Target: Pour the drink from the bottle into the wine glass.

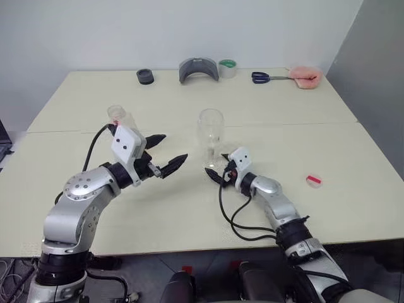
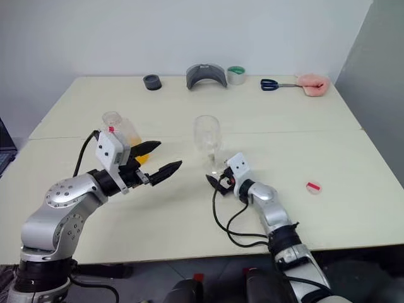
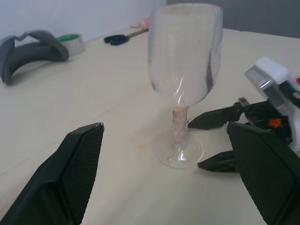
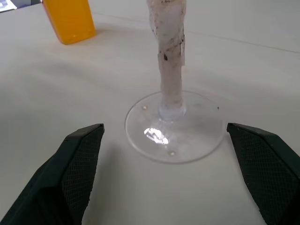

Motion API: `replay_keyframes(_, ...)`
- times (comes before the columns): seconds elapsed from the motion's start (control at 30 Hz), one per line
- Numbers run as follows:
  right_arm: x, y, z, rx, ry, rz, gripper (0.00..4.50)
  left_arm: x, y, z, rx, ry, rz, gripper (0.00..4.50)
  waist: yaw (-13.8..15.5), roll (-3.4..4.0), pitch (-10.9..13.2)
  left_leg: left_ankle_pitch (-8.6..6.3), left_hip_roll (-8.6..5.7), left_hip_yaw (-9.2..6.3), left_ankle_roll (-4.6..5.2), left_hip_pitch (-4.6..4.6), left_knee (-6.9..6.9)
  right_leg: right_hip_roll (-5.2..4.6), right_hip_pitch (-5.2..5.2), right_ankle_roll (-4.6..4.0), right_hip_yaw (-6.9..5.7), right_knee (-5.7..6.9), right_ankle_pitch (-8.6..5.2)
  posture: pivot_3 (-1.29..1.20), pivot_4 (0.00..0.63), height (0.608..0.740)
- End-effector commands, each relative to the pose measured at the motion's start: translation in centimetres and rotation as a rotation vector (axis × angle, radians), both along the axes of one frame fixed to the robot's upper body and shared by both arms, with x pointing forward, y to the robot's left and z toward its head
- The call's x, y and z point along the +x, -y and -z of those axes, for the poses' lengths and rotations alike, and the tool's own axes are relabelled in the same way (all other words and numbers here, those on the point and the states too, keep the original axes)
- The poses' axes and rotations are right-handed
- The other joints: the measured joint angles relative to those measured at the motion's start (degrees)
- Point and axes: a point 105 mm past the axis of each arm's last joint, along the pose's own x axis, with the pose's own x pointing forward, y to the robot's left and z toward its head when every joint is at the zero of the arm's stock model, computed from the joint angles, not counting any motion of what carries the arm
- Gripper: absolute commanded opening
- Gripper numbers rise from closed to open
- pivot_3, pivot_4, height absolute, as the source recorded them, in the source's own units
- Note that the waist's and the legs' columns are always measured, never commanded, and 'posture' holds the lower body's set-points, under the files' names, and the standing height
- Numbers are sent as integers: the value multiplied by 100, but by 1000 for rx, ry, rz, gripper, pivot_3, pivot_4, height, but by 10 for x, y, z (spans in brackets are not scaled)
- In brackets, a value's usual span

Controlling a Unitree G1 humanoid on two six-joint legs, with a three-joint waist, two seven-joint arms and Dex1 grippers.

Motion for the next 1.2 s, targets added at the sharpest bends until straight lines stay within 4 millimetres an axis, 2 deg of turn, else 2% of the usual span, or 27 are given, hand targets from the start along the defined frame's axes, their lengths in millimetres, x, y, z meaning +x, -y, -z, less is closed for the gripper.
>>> replay_keyframes(0.03,-13,7,-17,-7,47,-29,4472,-4,-9,9,16,22,-67,4500,17,0,1,0,0,-1,0,-1,0,-1,0,0,1,-1,0,0,150,740)
replay_keyframes(0.13,-26,20,-17,-79,73,-31,4472,-5,-22,30,40,10,-205,4500,53,0,1,0,0,-1,-1,-1,0,-1,0,1,1,-4,-1,0,150,740)
replay_keyframes(0.2,-38,29,-17,-140,88,-37,4472,-5,-40,44,-21,-35,-362,4500,101,2,2,0,-1,0,-1,-1,-1,-2,1,2,1,-7,-2,0,150,740)
replay_keyframes(0.27,-46,33,-22,-152,144,-37,4472,-8,-52,53,-22,-51,-422,4500,126,-4,3,-1,-1,-1,-2,-1,-2,-5,2,6,0,-10,-4,0,150,740)
replay_keyframes(0.43,-81,21,-59,5,146,-226,4472,-2,-85,51,17,-12,-551,4500,154,-7,8,-1,1,-2,-3,-4,-2,-2,2,8,-9,-12,-5,0,150,740)
replay_keyframes(0.5,-87,20,-70,47,146,-252,4472,1,-92,49,18,-7,-583,4500,170,-9,6,-1,0,-7,-3,-3,-2,-2,6,8,-12,-15,-5,0,150,740)
replay_keyframes(0.63,-94,18,-92,105,141,-288,4472,15,-92,37,35,34,-569,4500,213,-14,7,-2,-3,-7,-6,-7,-2,-5,7,8,-15,-20,-5,0,150,740)
replay_keyframes(0.77,-94,15,-99,103,151,-291,4472,23,-85,32,25,37,-529,4500,224,-17,7,-1,-3,-6,-10,-12,-2,-5,5,7,-20,-23,-4,0,150,740)
replay_keyframes(1.2,-92,10,-97,64,154,-285,4472,52,-92,18,-28,49,-567,4500,242,-18,8,-1,-3,-4,-13,-14,-2,-4,4,8,-22,-25,-4,0,150,740)
